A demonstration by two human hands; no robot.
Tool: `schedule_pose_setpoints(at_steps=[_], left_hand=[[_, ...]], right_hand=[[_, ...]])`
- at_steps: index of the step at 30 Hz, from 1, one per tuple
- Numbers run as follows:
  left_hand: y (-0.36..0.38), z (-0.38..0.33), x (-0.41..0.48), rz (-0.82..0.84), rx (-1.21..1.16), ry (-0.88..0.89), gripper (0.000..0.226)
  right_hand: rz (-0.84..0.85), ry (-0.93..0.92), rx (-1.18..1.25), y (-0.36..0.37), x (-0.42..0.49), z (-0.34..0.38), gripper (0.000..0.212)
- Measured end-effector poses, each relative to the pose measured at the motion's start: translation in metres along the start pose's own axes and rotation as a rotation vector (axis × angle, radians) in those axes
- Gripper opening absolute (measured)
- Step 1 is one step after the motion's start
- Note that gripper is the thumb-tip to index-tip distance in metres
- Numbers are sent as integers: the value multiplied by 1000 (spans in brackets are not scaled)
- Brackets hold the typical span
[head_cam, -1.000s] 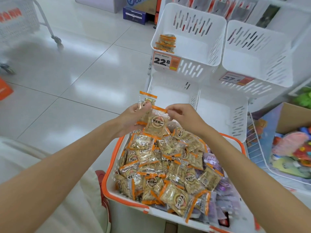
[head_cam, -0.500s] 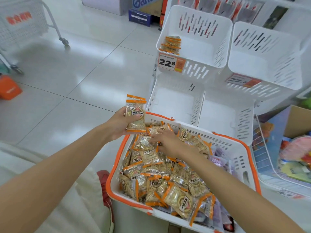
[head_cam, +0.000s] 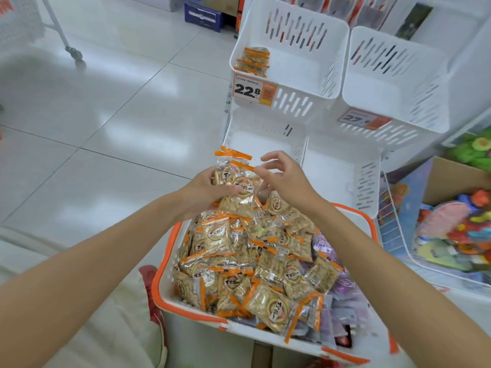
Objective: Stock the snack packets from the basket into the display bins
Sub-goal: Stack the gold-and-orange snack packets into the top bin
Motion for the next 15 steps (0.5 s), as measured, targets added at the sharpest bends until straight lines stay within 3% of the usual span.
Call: schedule_pose_setpoints(at_steps=[2,5,7,10,12,15], left_hand=[[-5,-1,2,-65,-20,1,40],[-8,1,2,-131,-42,-3,33],[-10,4,1,-159,-45,-8,39],[-13,6,0,-187,-60,-6,42],[-15,7,1,-201,-70,-3,46],[-14,10,1,-212,-95,-15,48]], right_hand=[[61,41,-147,-11,0,-16,34],[333,137,-788,5,-13,-65,67],[402,96,-1016,22,-25,-92,67],[177,12,-760,20,-21,-95,21],[-18,9,-682,1,-14,-82,23],[79,36,-748,-3,-16,-75,15]])
Point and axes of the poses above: each hand's wrist, its own x-axis towards the middle knuckle, its own y-axis out of the palm, z = x × y, the point moved 5 cm from there along x, towards the middle knuckle, and after that the axes turned 13 degrees about y, right-handed, at the moved point
